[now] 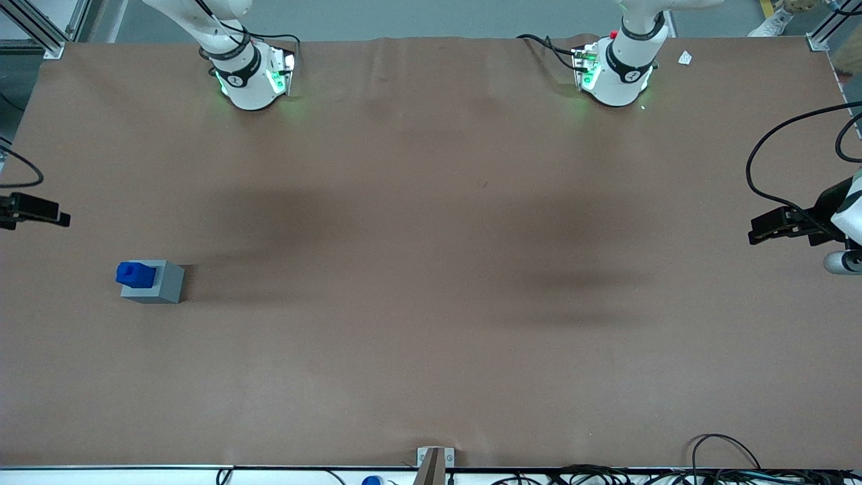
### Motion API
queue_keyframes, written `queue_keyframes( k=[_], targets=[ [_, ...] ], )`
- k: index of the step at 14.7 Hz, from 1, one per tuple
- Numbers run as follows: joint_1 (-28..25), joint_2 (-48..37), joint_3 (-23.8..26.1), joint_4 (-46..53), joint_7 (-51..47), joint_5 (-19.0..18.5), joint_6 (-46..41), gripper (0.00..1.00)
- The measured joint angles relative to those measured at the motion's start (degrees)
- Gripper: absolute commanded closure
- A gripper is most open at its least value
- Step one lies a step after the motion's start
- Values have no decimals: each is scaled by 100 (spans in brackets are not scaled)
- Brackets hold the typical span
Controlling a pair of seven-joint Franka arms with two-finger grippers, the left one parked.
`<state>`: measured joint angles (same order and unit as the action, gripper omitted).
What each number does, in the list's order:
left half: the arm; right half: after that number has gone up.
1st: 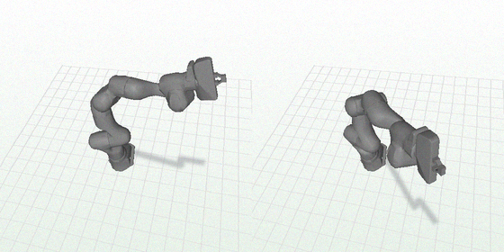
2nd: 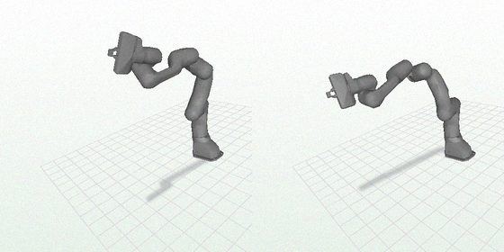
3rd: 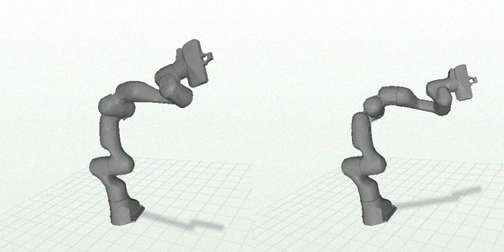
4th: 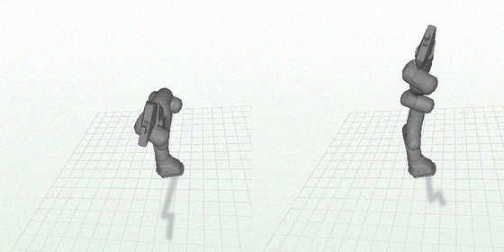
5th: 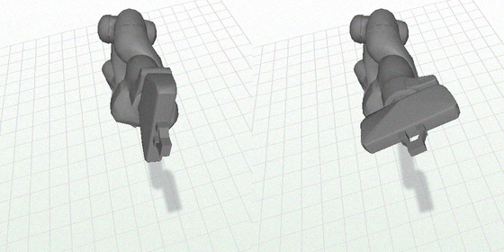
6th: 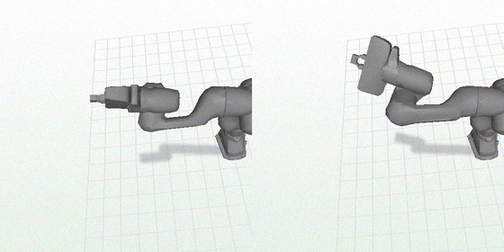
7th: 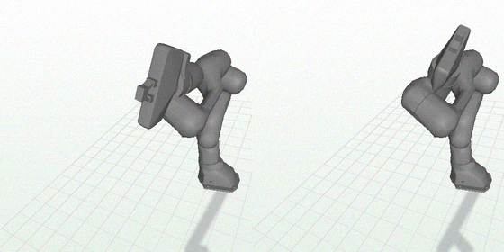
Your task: Insert blue part into gray base with right arm
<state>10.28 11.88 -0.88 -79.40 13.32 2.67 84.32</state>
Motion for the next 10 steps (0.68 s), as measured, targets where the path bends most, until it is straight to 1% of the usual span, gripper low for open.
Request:
queue_keyframes(
  k=[6, 10],
  targets=[
    [-504, -1238, 12, -808, -721, 53, -47, 0],
    [-646, -1671, 15, -1360, -804, 53, 216, 0]
  ],
)
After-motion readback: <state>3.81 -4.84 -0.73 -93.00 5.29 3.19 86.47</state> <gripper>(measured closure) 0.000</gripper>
